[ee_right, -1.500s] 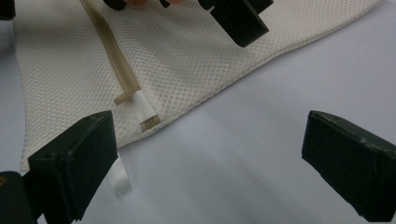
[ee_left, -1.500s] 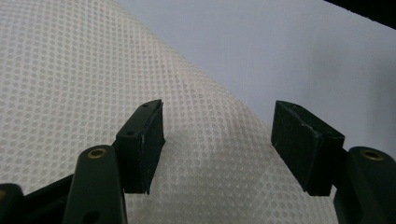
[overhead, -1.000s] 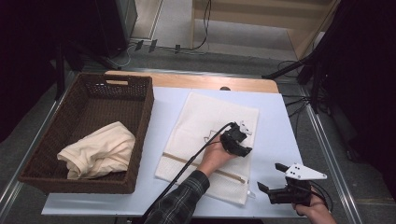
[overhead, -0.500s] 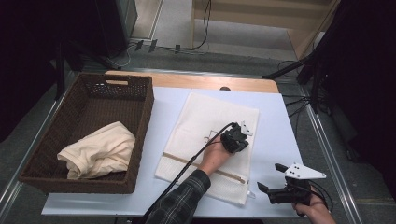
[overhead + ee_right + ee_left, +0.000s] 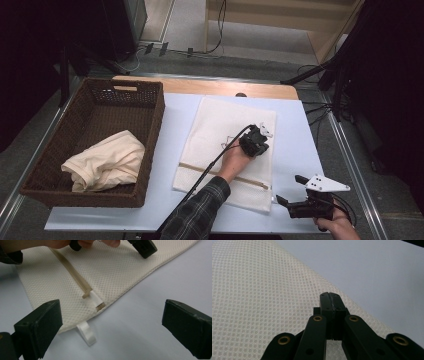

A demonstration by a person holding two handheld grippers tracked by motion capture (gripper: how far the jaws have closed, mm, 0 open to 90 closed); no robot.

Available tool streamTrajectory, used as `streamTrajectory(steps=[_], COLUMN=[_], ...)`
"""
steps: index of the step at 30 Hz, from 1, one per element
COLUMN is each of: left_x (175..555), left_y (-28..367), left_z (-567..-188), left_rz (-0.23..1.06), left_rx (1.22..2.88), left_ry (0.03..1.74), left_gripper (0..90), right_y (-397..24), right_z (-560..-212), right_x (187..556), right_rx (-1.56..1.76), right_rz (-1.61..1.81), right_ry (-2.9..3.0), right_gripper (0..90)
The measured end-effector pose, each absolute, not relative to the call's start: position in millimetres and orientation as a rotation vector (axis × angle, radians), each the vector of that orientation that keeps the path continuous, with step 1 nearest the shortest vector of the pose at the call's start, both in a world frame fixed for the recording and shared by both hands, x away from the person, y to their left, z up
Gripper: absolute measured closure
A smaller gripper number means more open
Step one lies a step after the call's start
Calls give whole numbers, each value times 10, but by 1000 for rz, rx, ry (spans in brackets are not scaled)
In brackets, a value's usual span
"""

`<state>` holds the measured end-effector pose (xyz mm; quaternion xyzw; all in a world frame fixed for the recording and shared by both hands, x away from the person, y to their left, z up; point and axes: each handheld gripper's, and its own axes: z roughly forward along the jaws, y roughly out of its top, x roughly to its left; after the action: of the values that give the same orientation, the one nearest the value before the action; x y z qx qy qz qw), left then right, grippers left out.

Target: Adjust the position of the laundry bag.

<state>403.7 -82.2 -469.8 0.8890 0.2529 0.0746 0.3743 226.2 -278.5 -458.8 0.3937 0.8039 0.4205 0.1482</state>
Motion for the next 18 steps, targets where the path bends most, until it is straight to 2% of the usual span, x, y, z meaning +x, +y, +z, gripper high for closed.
streamTrajectory(steps=[11,18], left_x=[4281,4294], left_y=[-858,-838], left_z=[-4663,-4668], left_rz=[195,155], left_rx=[2234,2220], left_ry=[714,718], left_gripper=[900,886], right_y=[-2775,-2762], right_z=[-4584,-4607], right_x=[2291,2333], right_rx=[1127,1127], right_rz=[1222,1225], right_ry=[2313,2330], right_gripper=[32,32])
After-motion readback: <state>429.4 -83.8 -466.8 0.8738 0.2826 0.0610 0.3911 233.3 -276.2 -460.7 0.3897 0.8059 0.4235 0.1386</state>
